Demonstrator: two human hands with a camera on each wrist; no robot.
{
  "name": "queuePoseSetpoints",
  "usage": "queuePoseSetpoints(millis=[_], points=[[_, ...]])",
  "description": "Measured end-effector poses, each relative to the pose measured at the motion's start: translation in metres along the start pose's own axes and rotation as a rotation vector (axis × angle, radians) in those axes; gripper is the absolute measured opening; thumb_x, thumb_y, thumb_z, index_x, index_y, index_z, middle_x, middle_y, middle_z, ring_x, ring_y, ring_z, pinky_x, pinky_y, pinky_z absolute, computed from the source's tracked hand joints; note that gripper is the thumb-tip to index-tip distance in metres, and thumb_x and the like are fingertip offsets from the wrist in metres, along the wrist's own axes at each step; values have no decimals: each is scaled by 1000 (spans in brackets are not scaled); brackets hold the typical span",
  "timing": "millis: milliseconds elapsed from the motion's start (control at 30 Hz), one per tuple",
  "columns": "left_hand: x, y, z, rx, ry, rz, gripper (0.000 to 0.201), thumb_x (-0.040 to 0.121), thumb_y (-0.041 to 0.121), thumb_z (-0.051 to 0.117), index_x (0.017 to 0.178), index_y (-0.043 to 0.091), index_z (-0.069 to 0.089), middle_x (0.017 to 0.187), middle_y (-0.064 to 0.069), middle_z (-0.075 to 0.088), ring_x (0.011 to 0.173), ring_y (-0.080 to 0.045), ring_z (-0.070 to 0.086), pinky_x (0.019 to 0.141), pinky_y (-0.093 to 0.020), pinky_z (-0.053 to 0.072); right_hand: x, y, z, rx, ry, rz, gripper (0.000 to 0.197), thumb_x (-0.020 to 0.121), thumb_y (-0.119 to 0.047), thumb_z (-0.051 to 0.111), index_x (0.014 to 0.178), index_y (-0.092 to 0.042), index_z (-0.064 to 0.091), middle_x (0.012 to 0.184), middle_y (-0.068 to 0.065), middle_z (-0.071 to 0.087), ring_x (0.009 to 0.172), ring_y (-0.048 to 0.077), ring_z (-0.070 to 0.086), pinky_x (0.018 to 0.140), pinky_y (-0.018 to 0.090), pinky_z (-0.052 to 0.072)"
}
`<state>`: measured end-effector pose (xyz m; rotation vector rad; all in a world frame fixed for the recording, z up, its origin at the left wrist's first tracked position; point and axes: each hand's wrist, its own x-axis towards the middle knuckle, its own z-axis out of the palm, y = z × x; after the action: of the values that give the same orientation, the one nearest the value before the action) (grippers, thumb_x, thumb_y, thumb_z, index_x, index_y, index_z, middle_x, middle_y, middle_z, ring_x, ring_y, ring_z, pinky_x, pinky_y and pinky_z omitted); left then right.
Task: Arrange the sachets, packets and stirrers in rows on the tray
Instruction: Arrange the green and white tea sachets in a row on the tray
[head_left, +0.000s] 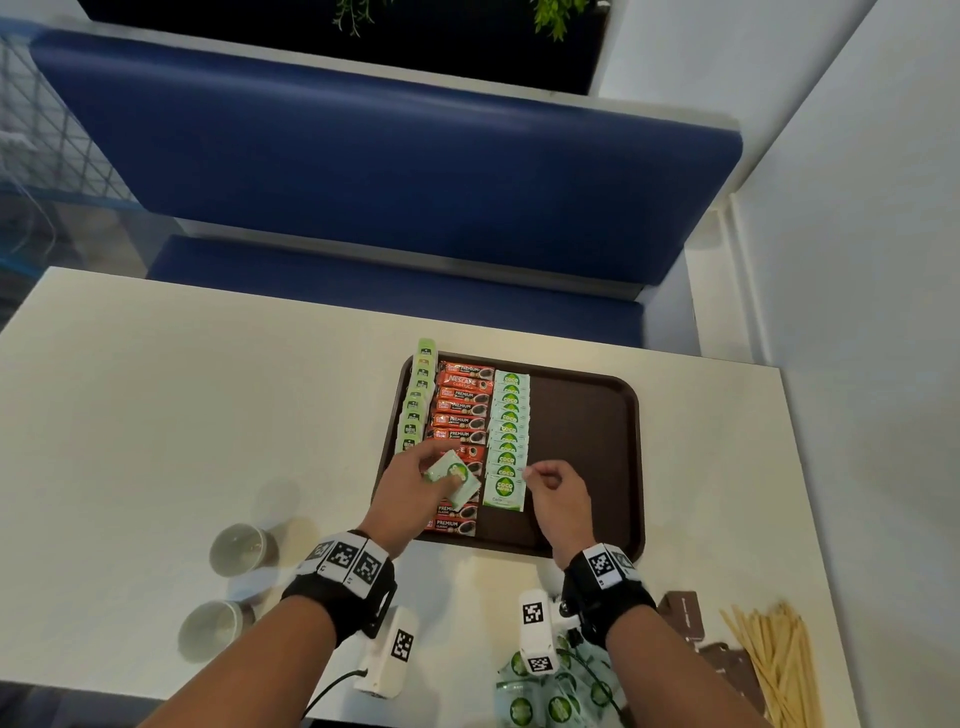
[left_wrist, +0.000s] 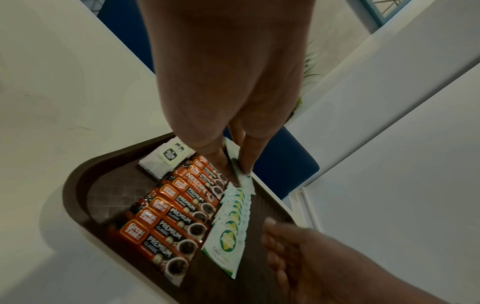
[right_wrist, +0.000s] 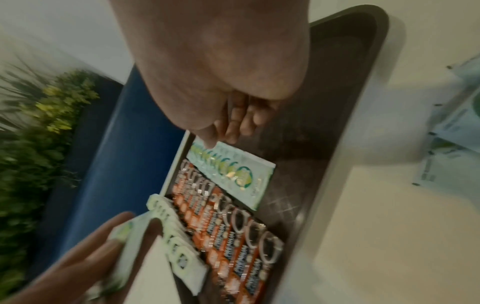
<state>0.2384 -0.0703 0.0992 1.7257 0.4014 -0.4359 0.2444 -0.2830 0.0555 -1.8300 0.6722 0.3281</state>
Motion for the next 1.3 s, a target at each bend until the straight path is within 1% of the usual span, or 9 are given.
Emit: queuePoseSetpoints(millis=[67,167,267,367,567,733,867,1167,1300], points=[[-1,5,4,-68,13,24,38,94,6,80,124,29,75,119,7,76,109,-11,74,82,-28,66,-10,-20,-5,52,-185,-39,14,99,-35,71,106,-23,73,103,-3,77,95,12,71,78,23,56],[-2,14,11,-199,27,14,29,92,6,82,116,23,78,108,-1,82,96,-18,81,79,-35,67,-23,-45,-13,54,-411,-96,15,98,-32,74,107,-21,77,101,0,79,83,8,71,68,15,52],[-2,20,13,-256,27,12,25,94,9,81,117,15,76,102,-4,84,94,-23,82,83,-39,67,-24,-53,-19,38,-441,-147,8,95,-21,78,102,-16,77,95,7,78,78,11,69,68,20,53],[-3,23,11,-275,29,-4,25,95,8,80,119,11,72,99,-6,84,92,-25,83,75,-34,67,-22,-54,-23,62,-471,-141,9,95,-14,77,103,-11,76,95,13,77,77,14,66,71,23,56],[6,24,10,58,-114,-16,55,80,20,95,121,27,58,87,-19,78,84,-31,79,81,-41,65,-25,-60,-31,-58,-549,-289,21,100,-23,72,120,-27,74,100,1,76,84,16,70,78,28,59],[5,20,18,-5,-52,-43,46,82,25,94,116,19,64,91,-6,82,87,-19,81,81,-33,63,-16,-54,-31,64,-455,-215,11,99,-8,71,109,-7,74,95,20,75,75,19,69,74,27,60],[4,10,20,-114,-17,-60,21,89,16,88,101,4,74,92,-12,82,92,-35,80,89,-42,67,-12,-43,-31,240,-397,-50,15,101,-6,67,113,2,66,104,24,75,82,25,75,84,37,64],[7,11,21,-41,22,-17,8,94,16,83,97,9,81,90,-3,82,84,-20,80,90,-37,66,-9,-26,-35,179,-399,-37,15,99,-15,72,111,-5,71,103,15,78,82,17,70,79,29,59],[8,9,21,72,-173,-62,10,90,15,86,93,7,81,90,-5,82,90,-25,79,91,-36,64,-5,-27,-33,176,-364,-69,9,104,-14,65,110,-9,70,112,15,76,93,19,75,83,31,62]])
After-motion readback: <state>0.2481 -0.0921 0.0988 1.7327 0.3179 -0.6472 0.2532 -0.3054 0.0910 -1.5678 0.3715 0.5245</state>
